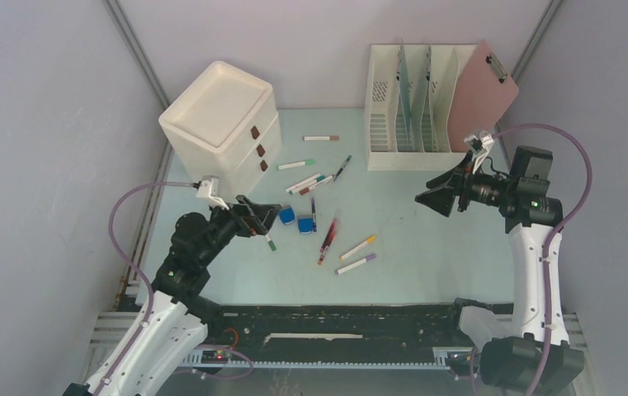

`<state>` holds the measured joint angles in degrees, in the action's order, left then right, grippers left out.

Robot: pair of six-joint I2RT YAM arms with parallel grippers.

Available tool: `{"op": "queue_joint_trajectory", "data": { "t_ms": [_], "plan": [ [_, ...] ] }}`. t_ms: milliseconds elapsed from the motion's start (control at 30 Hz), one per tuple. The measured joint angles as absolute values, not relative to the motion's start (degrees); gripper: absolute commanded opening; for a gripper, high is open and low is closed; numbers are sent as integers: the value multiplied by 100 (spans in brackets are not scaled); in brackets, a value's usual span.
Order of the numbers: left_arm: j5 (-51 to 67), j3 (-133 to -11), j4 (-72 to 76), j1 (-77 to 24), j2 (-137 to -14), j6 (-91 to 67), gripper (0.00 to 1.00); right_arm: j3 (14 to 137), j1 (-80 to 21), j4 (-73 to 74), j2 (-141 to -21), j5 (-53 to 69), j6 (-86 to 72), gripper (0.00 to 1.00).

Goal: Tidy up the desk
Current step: Open the drawer in the storage box.

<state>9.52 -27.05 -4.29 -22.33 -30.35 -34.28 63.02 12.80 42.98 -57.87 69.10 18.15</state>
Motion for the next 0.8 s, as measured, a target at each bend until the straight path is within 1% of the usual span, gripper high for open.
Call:
{"op": "queue_joint_trajectory", "data": {
  "t_ms": [167, 267, 467, 667, 800],
  "plan": [
    [375, -2976, -626, -2233, -3085, -3214, 100, 6302, 1238, 4298, -5787, 6908, 1815, 74],
    [-47, -3227, -703, -2233, -3332, -3153, 100, 6302, 1229, 4296, -5787, 6908, 1813, 74],
    [-917, -3876, -917, -2233, -4136, -3148, 99, 6239, 1229, 4206, -5789, 6884, 1800, 74],
    [-1684, -4845, -1356, -2244, -5127, -3277, 100, 6228, 1175, 4171, -5789, 6814, 1793, 74],
    [-2287, -5450, -1601, -2453, -5649, -3406, 100, 6228, 1105, 4167, -5789, 6772, 1793, 74]
  ]
}}
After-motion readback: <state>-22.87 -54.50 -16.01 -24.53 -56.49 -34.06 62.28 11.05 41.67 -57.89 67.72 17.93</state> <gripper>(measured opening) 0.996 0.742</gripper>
